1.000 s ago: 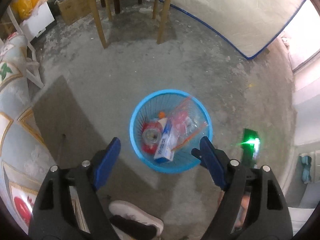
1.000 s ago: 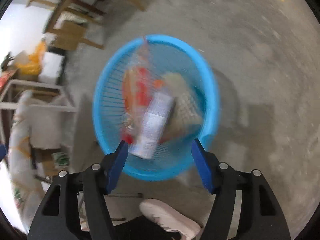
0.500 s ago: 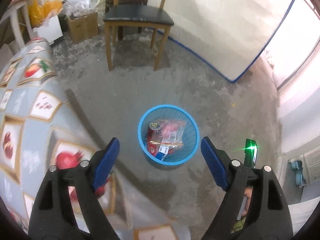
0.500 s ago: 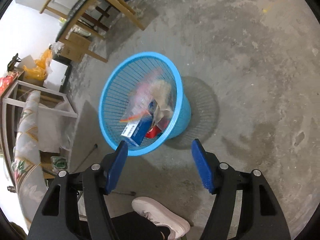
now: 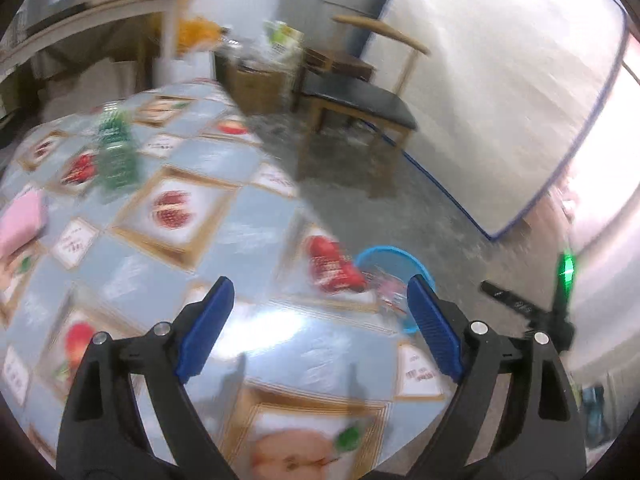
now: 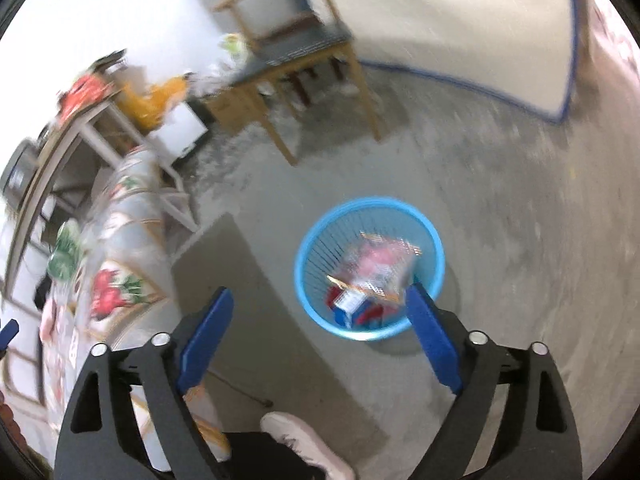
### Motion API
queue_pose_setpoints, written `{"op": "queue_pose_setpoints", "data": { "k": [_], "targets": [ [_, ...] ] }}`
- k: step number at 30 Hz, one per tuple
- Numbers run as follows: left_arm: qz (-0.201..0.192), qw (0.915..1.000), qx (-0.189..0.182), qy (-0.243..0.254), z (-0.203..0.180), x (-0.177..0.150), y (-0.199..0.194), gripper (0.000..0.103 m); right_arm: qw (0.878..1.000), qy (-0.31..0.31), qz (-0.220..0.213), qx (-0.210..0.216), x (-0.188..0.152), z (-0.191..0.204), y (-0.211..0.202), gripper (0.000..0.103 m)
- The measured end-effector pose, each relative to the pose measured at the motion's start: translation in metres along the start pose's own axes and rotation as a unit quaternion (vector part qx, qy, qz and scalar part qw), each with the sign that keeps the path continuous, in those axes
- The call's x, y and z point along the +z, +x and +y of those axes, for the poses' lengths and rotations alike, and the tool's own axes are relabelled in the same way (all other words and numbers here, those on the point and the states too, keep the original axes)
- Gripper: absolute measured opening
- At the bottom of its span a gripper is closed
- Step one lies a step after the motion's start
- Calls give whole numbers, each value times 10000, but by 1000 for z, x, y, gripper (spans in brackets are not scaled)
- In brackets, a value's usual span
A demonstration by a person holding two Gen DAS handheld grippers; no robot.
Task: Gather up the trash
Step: 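Move both open tools back over the table toward the green bottle and pink sponge, then grasp the green bottle with the right tool while the left tool grasps the pink sponge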
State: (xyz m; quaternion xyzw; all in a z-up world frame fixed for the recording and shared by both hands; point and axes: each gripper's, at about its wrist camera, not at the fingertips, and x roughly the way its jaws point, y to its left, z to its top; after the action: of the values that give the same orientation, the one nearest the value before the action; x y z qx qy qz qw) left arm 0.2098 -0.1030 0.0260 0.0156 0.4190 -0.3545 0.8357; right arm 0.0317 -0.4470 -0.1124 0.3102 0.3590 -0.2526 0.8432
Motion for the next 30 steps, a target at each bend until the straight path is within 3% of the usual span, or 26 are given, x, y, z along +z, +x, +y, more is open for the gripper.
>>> {"op": "queue_pose_setpoints", "data": {
  "k": [5, 8, 12, 16, 21, 26, 30],
  "targets": [
    [-362, 9959, 603, -573, 69, -17, -47, 87, 9932, -1065, -430, -162, 17, 80, -25, 95],
    [-622, 9881, 1000, -985, 120, -26, -77, 89, 9861, -1559, -562, -80, 26, 123, -33, 96],
    [-913, 9754, 1417, -1420, 182, -25, -111, 90, 9718, -2251, -584, 387, 40, 198, -35, 96],
    [-1048, 9694, 1543, -1594, 241, -3, -125, 91, 9524, -2832, -502, 1009, 49, 279, -29, 96],
    [-927, 9687, 1531, -1722, 311, 38, -108, 91, 9239, -3157, 247, 2146, 63, 387, 16, 96],
    [-688, 9716, 1498, -1699, 380, 88, -58, 91, 9050, -3346, 1027, 2419, 69, 482, 85, 96],
    [-236, 9835, 1084, -1431, 411, 107, -14, 91, 8863, -3758, 1482, 2267, 62, 543, 140, 96]
  ]
}}
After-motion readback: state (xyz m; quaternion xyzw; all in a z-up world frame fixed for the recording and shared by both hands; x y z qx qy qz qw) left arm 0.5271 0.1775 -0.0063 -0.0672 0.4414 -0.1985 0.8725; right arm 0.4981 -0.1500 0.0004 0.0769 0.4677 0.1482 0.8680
